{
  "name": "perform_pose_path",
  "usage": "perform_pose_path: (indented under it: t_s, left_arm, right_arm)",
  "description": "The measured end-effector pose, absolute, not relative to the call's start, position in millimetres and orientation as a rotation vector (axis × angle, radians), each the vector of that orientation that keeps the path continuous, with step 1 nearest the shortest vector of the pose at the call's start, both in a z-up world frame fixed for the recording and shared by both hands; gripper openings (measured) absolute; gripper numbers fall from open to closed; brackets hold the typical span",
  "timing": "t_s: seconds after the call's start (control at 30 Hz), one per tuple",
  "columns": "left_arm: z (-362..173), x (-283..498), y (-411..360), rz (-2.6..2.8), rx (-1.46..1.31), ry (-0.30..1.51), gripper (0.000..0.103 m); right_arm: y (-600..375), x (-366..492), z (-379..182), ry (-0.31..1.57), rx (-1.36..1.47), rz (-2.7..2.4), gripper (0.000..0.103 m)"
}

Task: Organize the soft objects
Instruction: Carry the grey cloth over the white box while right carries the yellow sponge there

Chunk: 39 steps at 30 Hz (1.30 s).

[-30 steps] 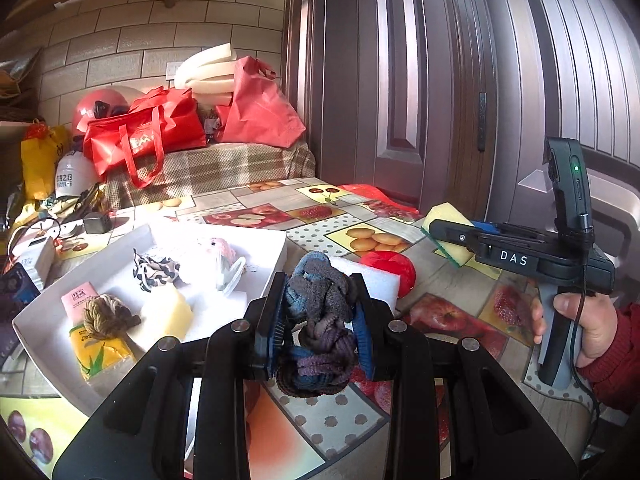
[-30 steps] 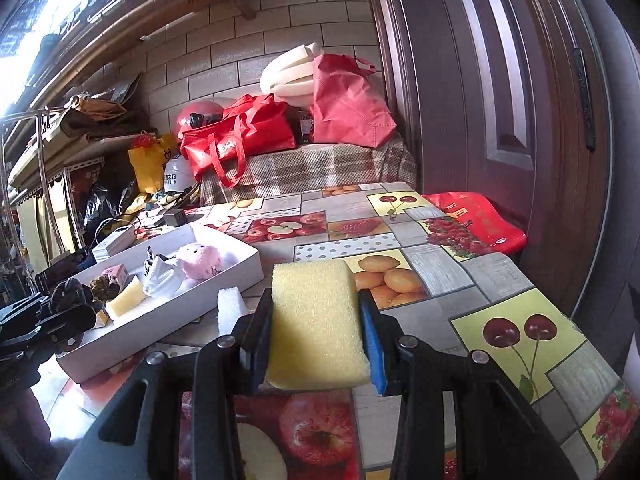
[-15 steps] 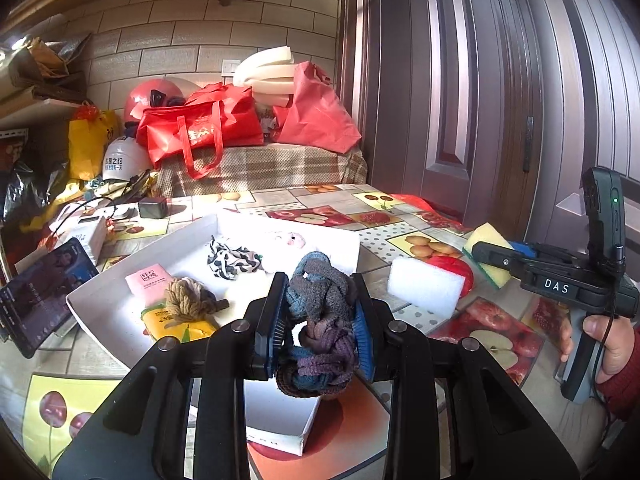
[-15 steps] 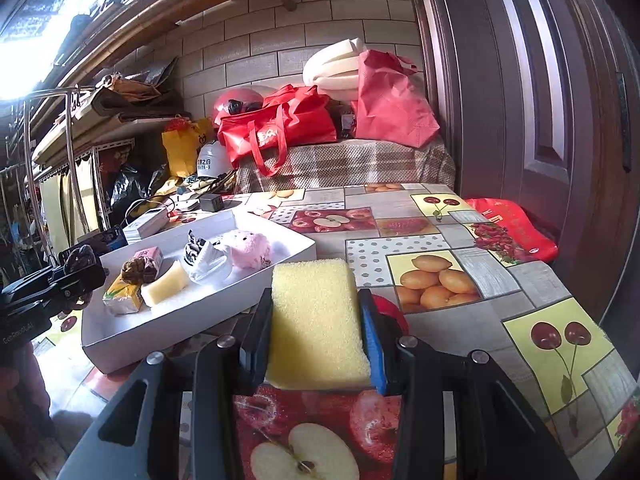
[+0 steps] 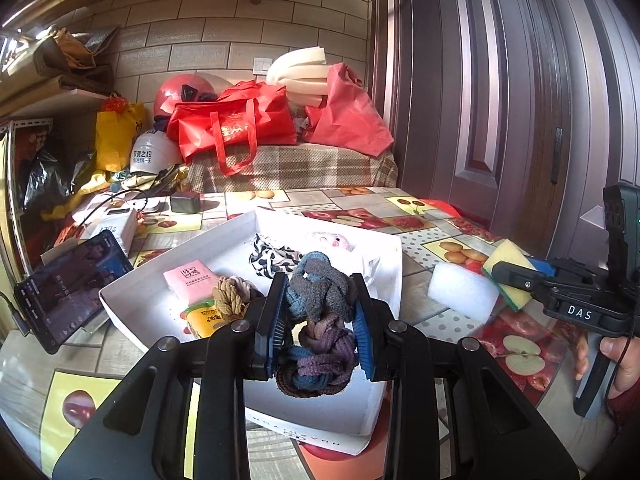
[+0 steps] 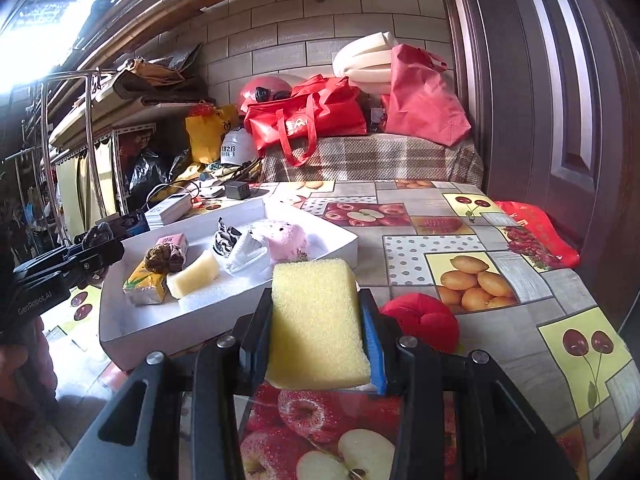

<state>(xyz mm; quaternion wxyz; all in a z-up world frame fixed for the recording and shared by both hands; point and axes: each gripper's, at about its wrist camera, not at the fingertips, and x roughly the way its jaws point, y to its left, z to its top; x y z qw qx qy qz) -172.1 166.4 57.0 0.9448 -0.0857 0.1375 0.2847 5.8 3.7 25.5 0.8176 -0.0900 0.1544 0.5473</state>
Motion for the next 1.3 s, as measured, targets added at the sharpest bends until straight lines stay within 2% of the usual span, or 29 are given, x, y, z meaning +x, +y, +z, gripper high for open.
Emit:
perform_pose_path:
  t_s: [1.3]
  left_arm:
    - [51.9,-150.0,238.7,0.727,-0.197,0.322,0.03]
  right_arm:
    - [110.8,-49.3,21.8,0.364,-0.3,1.369,0.039]
